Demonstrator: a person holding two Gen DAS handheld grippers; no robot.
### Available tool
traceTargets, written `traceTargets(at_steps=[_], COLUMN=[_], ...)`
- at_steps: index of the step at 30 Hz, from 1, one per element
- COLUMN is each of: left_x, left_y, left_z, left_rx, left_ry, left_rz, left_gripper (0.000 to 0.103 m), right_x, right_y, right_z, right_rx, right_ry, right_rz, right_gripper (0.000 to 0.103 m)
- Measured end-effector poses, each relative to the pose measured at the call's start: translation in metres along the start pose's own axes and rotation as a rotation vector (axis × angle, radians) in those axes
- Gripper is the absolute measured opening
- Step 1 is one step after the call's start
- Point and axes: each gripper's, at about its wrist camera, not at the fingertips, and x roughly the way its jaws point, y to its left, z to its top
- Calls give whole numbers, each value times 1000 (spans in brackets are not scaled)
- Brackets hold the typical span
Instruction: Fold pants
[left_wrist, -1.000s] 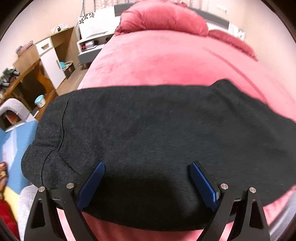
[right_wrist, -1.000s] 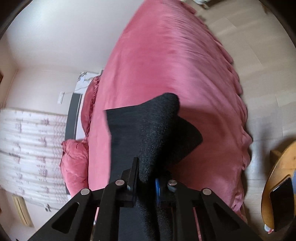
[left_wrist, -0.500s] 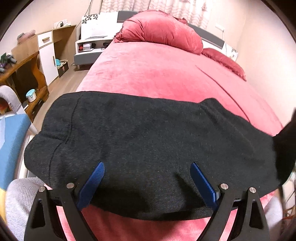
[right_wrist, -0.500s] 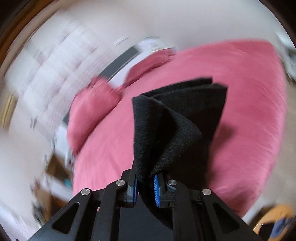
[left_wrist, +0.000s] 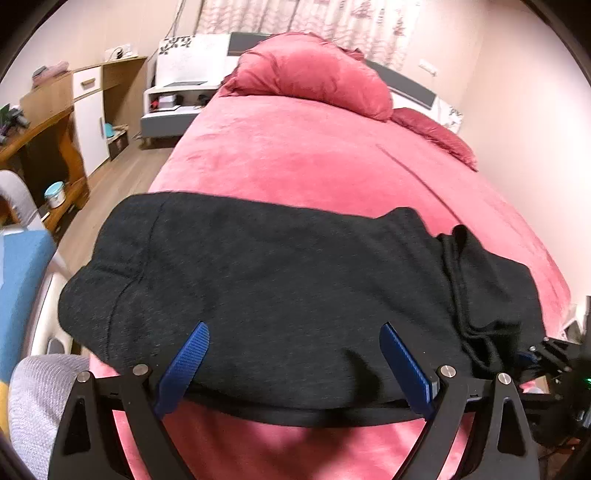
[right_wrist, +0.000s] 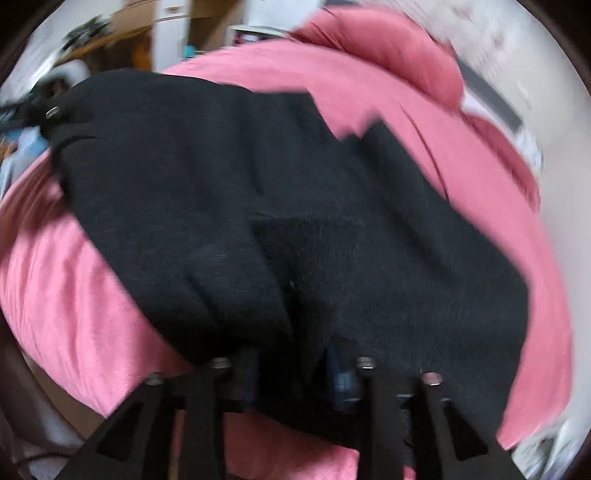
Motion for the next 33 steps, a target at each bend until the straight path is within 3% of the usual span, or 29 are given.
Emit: traceTargets(at_steps=[3, 7, 11, 12, 15, 17, 20, 23, 25, 26, 27, 31, 33], left_x=[-4, -7, 3, 8, 28, 44, 67, 87, 89, 88, 88, 81, 69], left_y=[-15, -43, -87, -99, -137, -158, -179, -184, -182, -183, -185, -200, -198], left_z=[2, 11, 19, 20, 19, 16, 8, -3, -9, -10, -11, -13, -9], left_rx=[29, 74, 132, 146, 199, 229, 260, 233, 205, 192, 186, 225, 194], left_ry=[-2, -2, 46, 65, 161, 234, 314, 416, 408, 396, 403, 395, 366], left_rz=[-30, -97, -188, -212, -255, -281, -247, -249, -249, -257, -271, -265, -297], left_gripper=[94, 94, 92, 89, 76, 75, 73, 71, 66, 59, 45, 22, 19], right_x=[-6, -19, -43, -47, -49, -42, -24, -18, -25, -31, -32, -45, -50], right_y=[-14, -58, -111, -120, -147, -162, -179, -179, -172, -172, -172, -186, -190], right_z=[-11, -30, -57, -61, -74, -88, -108, -120, -125, -132, -132, -160, -159], right_rx=[80, 343, 646, 696, 846, 947, 1056, 1118, 1118, 1122, 1127, 1158, 1173], right_ry=[9, -8, -149, -171, -183, -183, -118, -140, -148, -150, -157, -176, -188], right_rz=[63, 278, 353, 333, 162, 137, 52, 79, 84, 86, 87, 39, 14], right_gripper=[41, 41, 41, 41, 41, 41, 41, 40, 40, 40, 40, 40, 40])
